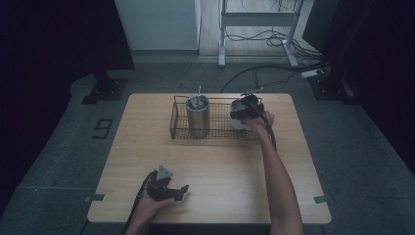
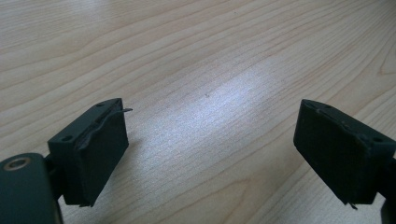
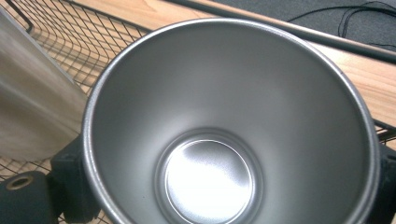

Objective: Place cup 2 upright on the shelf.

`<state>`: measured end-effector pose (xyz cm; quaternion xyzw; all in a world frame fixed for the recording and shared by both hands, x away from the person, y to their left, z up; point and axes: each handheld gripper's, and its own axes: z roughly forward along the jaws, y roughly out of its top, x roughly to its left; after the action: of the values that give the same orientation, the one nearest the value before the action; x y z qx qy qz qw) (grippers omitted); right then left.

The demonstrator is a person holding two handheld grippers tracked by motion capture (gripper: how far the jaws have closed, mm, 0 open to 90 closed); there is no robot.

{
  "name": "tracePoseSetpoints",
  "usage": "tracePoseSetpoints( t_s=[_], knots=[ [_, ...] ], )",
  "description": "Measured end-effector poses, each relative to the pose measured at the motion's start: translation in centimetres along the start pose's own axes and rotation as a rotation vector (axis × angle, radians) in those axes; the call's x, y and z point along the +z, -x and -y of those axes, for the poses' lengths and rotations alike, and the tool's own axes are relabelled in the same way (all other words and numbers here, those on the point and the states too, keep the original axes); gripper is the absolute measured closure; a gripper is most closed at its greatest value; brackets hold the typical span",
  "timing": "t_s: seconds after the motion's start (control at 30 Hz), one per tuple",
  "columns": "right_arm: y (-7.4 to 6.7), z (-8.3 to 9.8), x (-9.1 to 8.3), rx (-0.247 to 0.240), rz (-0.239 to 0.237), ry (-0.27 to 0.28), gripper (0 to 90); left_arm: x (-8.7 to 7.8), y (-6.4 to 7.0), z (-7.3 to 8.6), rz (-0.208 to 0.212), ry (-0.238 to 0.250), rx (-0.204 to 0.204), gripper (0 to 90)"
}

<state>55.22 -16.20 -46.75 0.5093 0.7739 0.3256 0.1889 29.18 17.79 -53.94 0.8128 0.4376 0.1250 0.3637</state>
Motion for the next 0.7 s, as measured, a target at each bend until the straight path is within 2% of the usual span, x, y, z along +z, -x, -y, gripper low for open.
tracePoseSetpoints(
  t_s=[0.5,0.7],
  knots=[
    [-0.5,0.4,0.8,-0.026,0.004,-0.028,7.3,0.2,0.1,0.1,0.003,-0.013,0.007,10.1],
    [-0.6,0.7,1.3,-0.028,0.013,-0.058,7.3,0.4,0.2,0.1,0.007,-0.025,0.011,10.1]
  ],
)
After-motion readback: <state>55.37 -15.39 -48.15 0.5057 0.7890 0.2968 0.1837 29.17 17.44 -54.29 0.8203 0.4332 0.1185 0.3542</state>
